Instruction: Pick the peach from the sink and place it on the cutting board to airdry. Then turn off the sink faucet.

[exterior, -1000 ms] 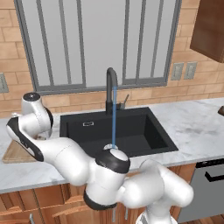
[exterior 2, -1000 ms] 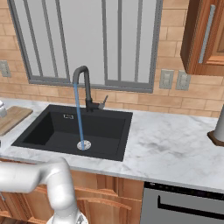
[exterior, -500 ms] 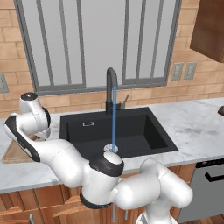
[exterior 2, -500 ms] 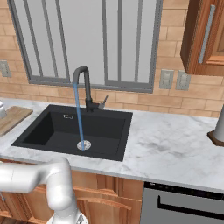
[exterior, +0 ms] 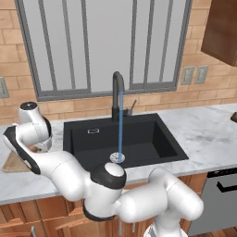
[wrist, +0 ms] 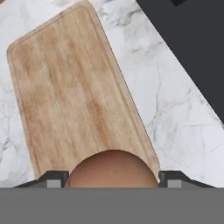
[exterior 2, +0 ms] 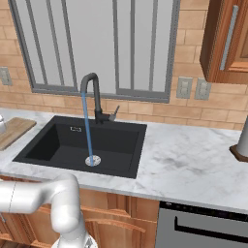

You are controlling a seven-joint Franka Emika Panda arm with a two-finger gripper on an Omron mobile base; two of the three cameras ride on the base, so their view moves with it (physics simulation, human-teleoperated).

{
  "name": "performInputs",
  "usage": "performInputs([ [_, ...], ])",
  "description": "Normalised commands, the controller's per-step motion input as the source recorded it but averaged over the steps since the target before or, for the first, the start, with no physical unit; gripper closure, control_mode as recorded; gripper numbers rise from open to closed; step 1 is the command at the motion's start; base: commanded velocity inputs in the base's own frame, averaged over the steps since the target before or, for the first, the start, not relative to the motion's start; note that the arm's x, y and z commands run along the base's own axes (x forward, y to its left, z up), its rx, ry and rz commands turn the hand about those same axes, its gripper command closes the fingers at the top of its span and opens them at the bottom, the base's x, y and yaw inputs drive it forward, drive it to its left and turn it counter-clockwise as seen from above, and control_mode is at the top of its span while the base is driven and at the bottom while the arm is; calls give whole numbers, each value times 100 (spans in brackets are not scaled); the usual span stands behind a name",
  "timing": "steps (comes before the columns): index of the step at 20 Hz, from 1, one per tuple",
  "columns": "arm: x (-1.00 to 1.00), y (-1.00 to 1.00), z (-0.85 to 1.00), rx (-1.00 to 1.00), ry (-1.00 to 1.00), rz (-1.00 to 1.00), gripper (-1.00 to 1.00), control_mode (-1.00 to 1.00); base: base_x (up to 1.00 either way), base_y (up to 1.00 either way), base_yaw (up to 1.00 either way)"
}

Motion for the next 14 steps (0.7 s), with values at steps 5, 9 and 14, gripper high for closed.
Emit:
performInputs([
  [5,0,3,-20,0,1,-3,100,-100,0,0,0],
  [9,0,2,-22,0,2,-3,100,-100,0,0,0],
  [14,0,4,-23,0,2,-3,100,-100,0,0,0],
])
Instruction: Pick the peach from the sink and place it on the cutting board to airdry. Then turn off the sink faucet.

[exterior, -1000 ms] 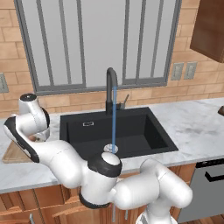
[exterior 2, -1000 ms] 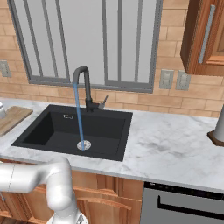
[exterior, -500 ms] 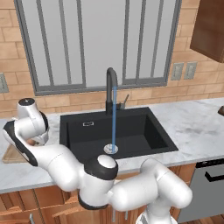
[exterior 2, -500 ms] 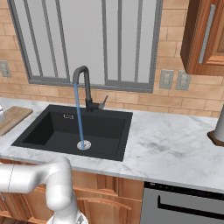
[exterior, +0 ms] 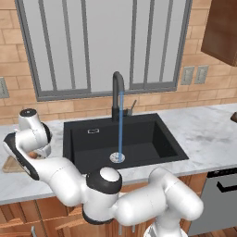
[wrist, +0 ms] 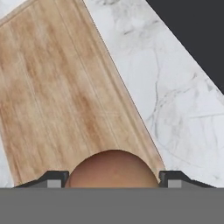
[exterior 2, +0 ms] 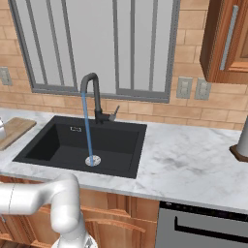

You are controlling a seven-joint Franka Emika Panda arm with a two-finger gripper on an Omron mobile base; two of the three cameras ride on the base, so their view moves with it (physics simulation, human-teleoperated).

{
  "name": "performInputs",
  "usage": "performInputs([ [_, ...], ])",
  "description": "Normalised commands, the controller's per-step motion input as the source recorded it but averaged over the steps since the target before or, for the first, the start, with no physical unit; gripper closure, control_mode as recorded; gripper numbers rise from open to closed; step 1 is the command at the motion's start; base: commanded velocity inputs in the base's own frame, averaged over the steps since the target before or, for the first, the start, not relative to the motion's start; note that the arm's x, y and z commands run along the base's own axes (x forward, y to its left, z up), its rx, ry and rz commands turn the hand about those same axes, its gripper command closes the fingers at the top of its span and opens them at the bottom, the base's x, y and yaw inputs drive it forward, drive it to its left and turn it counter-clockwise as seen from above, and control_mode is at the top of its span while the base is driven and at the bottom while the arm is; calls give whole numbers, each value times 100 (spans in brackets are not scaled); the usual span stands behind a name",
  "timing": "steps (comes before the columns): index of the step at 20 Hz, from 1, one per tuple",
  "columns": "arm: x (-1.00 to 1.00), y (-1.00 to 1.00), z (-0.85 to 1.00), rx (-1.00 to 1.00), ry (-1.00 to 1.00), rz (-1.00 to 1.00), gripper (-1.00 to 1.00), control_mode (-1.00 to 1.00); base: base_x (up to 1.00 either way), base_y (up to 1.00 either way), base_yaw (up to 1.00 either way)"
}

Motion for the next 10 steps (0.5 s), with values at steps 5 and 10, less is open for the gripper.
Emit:
performInputs([
  [5,1,6,-20,0,2,-3,100,-100,0,0,0],
  [10,4,6,-14,0,2,-3,100,-100,0,0,0],
])
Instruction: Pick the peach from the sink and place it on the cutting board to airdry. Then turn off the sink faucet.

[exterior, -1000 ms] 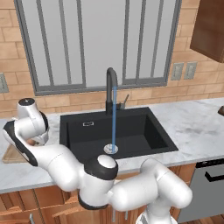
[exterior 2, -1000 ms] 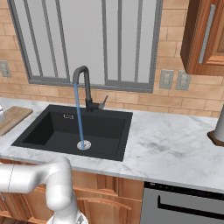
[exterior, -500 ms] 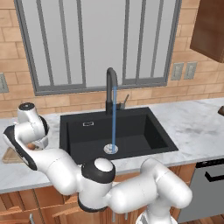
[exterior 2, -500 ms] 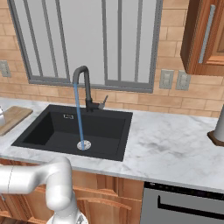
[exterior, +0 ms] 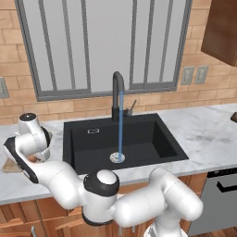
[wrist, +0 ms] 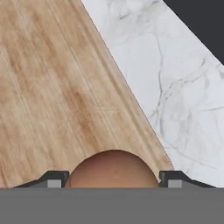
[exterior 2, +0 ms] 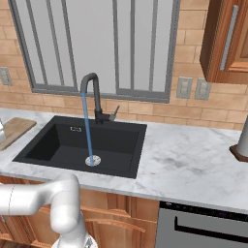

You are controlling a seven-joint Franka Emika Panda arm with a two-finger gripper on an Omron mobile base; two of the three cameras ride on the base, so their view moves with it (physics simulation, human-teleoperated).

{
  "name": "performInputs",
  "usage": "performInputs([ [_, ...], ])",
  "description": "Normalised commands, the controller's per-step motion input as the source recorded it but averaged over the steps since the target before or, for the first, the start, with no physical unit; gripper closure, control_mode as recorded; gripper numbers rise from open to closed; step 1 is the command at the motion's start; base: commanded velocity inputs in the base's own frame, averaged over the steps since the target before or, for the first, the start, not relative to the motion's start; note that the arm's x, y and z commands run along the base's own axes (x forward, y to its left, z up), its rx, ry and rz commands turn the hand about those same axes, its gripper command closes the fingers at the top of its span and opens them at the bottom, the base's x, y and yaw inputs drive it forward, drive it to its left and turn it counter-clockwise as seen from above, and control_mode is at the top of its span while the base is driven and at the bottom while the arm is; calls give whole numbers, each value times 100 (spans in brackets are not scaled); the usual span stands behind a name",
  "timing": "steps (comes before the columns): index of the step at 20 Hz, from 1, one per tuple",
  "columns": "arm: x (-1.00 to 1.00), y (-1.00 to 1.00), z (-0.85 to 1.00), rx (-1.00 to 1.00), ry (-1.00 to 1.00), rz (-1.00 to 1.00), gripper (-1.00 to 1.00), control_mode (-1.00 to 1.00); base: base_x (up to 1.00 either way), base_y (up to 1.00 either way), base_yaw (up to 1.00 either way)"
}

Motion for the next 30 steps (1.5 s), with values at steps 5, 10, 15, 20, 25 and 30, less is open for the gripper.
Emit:
performInputs([
  [5,7,2,-10,0,1,-3,100,-100,0,0,0],
  [10,7,1,-10,0,1,-3,100,-100,0,0,0],
  [15,5,5,-15,0,1,-3,-100,-100,0,0,0],
  [20,4,4,-13,0,1,-3,-100,-100,0,0,0],
  [25,0,0,-5,0,0,-3,-100,-100,0,0,0],
  [30,0,0,0,0,0,-1,-100,-100,0,0,0],
])
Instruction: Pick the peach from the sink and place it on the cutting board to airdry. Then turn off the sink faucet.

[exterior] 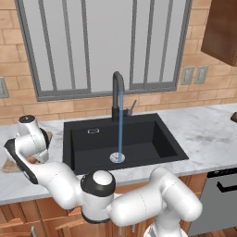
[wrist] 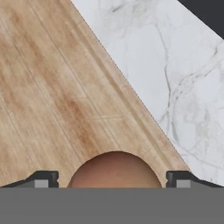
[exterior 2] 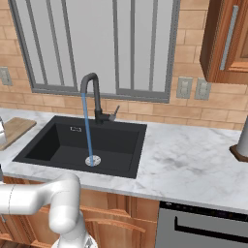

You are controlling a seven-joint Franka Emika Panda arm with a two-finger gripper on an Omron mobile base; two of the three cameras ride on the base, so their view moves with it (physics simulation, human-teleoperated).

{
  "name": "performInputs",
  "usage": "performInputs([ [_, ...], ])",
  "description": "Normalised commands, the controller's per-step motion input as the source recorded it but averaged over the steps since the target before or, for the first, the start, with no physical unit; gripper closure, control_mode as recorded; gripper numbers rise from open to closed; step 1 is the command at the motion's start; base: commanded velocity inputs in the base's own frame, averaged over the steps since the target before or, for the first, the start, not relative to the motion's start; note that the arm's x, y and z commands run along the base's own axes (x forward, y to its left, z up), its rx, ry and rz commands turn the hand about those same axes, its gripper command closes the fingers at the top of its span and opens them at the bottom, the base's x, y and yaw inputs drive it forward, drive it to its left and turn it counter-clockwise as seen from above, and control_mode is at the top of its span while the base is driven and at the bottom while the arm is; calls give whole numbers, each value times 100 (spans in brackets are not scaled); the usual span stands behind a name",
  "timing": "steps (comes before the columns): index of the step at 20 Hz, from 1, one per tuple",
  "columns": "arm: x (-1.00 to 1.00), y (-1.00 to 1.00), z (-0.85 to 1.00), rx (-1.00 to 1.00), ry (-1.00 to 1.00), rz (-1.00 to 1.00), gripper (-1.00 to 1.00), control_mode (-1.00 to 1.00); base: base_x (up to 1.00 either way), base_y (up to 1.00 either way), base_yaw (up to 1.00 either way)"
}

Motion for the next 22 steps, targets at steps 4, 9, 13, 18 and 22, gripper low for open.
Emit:
performInputs([
  [4,0,0,10,0,0,0,-100,-100,0,0,0],
  [9,0,-1,27,0,0,0,-100,-100,0,0,0],
  [13,-11,-5,37,0,-3,0,-100,-100,0,0,0],
  [18,-31,-19,36,0,-7,0,-100,-100,0,0,0],
  [22,-52,-44,23,0,-12,5,-100,-100,0,0,0],
])
